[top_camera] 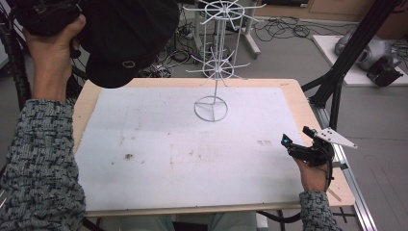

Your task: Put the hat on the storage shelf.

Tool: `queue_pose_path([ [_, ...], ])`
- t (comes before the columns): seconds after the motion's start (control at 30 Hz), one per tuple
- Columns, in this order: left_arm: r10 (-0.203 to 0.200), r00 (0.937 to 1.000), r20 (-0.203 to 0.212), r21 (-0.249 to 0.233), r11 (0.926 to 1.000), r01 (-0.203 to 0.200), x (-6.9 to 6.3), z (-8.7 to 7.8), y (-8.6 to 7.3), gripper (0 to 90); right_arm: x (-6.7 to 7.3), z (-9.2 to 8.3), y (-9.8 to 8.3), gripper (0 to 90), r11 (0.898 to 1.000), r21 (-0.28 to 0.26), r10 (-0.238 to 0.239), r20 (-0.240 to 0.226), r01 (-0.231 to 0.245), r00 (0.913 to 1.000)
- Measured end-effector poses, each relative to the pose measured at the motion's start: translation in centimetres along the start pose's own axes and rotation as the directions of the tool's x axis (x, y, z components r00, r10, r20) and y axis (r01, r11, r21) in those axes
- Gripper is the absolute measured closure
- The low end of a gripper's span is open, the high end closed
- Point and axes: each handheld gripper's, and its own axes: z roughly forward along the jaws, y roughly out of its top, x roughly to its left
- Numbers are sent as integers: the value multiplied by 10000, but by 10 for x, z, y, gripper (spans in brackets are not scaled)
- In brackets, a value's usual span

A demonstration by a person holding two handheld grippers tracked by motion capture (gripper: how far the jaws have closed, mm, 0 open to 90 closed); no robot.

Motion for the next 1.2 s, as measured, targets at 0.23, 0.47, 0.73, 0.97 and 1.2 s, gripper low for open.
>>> queue_pose_path([
  [0.23, -118, 9999, 86, -207, 9997, 119, 4, 15, 1, 857, 0, 2, -1, 94, 10000, -2, 9, -38, -9, 10000],
  [0.47, -241, 9994, 244, -342, 9991, 249, 7, 32, -6, 857, -3, 0, -2, 94, 10000, 4, 96, -32, -96, 9999],
  [0.73, -378, 9985, 407, -17, 9993, 379, 14, 44, -22, 856, -3, -2, -1, 94, 10000, -53, 46, -45, -46, 10000],
  [0.97, -506, 9972, 556, -79, 9987, 512, 18, 45, -33, 855, -4, -2, -1, 94, 9999, -83, 58, -91, -59, 9999],
  [1.2, -879, 9949, 491, -149, 9959, 887, 23, 40, -53, 853, -3, -1, -1, 94, 10000, -83, 38, -95, -38, 9999],
])
